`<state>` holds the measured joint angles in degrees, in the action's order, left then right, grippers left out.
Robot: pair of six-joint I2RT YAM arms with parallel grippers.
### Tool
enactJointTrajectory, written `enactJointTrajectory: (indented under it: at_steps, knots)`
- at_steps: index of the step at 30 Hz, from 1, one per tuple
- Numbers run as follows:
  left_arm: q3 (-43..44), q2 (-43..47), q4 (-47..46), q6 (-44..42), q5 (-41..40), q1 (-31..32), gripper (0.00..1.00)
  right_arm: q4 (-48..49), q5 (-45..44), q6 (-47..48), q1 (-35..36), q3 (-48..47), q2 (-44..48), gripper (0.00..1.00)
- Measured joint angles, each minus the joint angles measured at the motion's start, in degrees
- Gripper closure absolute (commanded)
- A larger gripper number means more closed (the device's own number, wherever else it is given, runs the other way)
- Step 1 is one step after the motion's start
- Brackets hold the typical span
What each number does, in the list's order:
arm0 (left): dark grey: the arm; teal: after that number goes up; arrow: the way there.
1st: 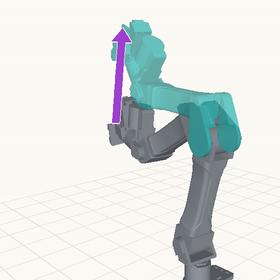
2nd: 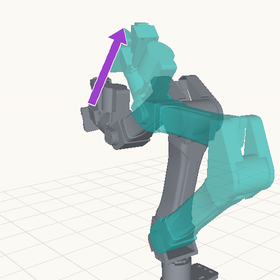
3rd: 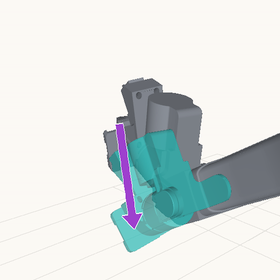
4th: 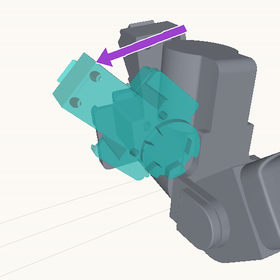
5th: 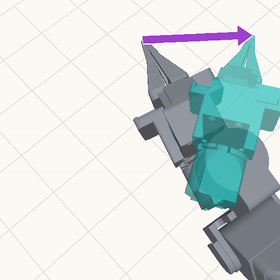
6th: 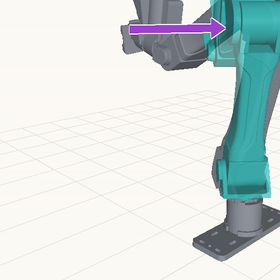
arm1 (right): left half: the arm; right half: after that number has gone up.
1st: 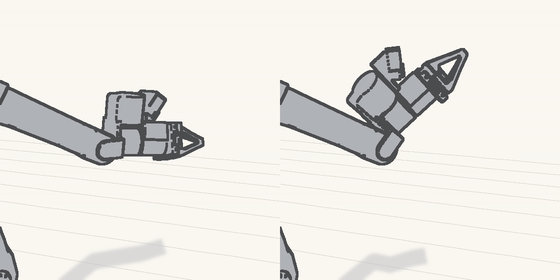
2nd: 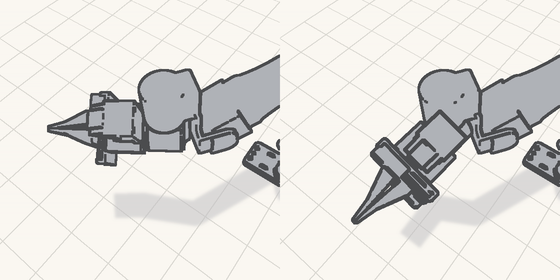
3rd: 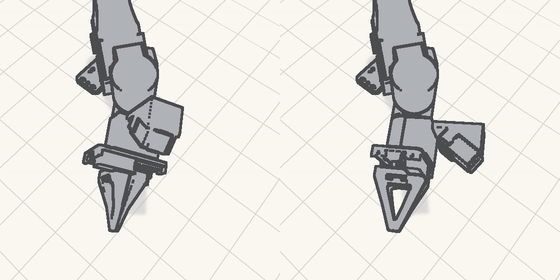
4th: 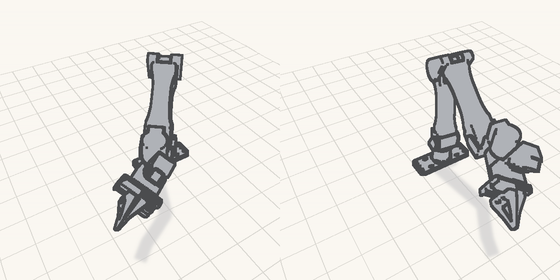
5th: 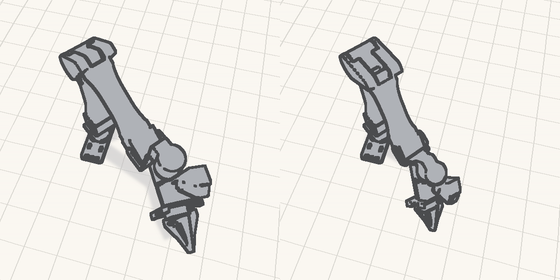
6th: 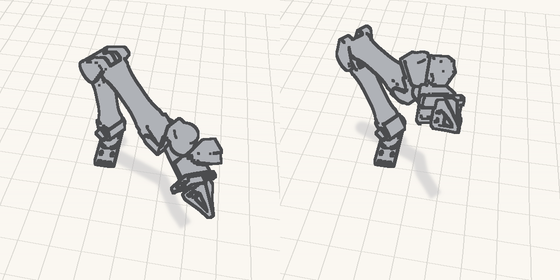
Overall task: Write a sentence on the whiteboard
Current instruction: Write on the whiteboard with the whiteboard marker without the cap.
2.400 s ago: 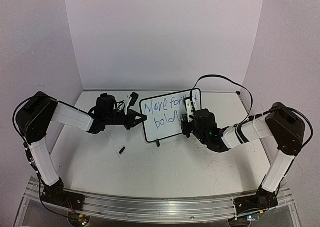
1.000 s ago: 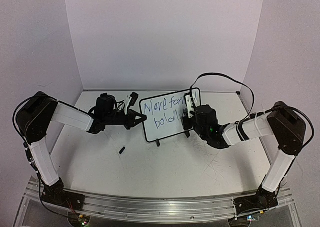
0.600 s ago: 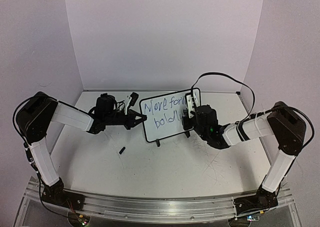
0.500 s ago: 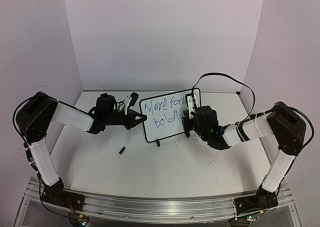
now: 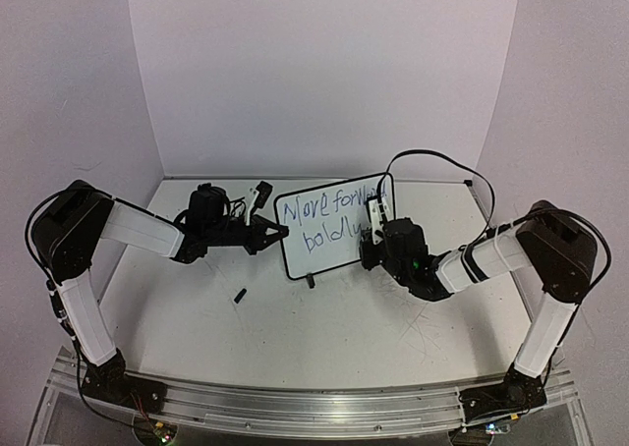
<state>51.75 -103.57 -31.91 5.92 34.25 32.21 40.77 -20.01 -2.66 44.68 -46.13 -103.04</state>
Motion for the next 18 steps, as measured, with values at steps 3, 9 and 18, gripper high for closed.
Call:
enactJointTrajectory:
  at_steps: [3, 9, 18]
  knots:
    - [0.0, 0.0, 0.01, 0.05, -0.13, 0.0, 1.0, 0.02, -0.03, -0.3, 0.01, 0.13, -0.71, 1.0]
    - [0.0, 0.0, 0.01, 0.08, -0.27, 0.0, 1.0, 0.73, -0.02, -0.46, 0.03, 0.17, -1.24, 1.0]
    - [0.05, 0.0, -0.11, 0.05, -1.04, -0.01, 1.0, 1.48, 0.01, -0.48, 0.81, -0.2, -5.13, 1.0]
